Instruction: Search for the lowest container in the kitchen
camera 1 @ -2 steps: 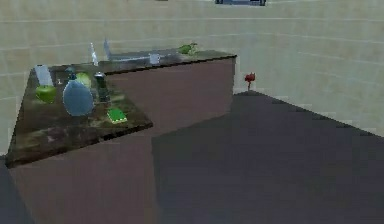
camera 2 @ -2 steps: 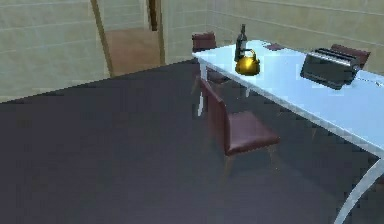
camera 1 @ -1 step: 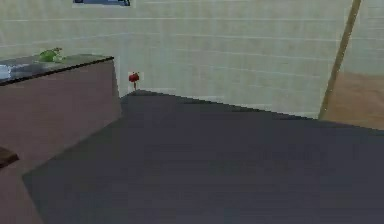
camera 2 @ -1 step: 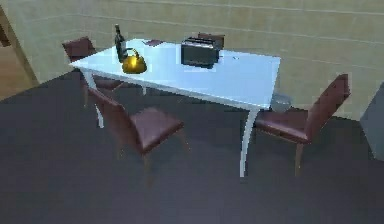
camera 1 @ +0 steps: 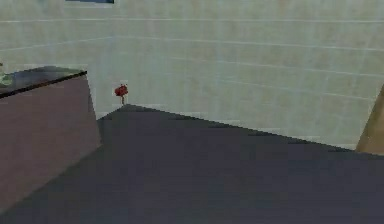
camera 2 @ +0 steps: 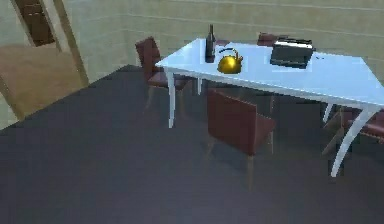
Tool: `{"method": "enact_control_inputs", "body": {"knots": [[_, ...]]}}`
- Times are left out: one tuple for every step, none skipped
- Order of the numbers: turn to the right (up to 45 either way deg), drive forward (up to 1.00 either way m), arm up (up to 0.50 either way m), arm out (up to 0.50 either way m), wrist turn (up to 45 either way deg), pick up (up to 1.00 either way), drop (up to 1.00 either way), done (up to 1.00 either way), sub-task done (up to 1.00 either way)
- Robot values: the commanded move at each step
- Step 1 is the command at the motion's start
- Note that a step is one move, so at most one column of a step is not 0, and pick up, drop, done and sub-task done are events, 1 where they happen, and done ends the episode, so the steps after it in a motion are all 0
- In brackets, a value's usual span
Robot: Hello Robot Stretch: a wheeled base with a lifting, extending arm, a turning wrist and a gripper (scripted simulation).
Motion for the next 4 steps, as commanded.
{"method": "enact_control_inputs", "body": {"knots": [[-36.0,0.0,0.0,0.0,0.0,0.0,0.0,0.0,0.0],[0.0,0.5,0.0,0.0,0.0,0.0,0.0,0.0,0.0],[-30.0,0.0,0.0,0.0,0.0,0.0,0.0,0.0,0.0],[0.0,0.65,0.0,0.0,0.0,0.0,0.0,0.0,0.0]]}}
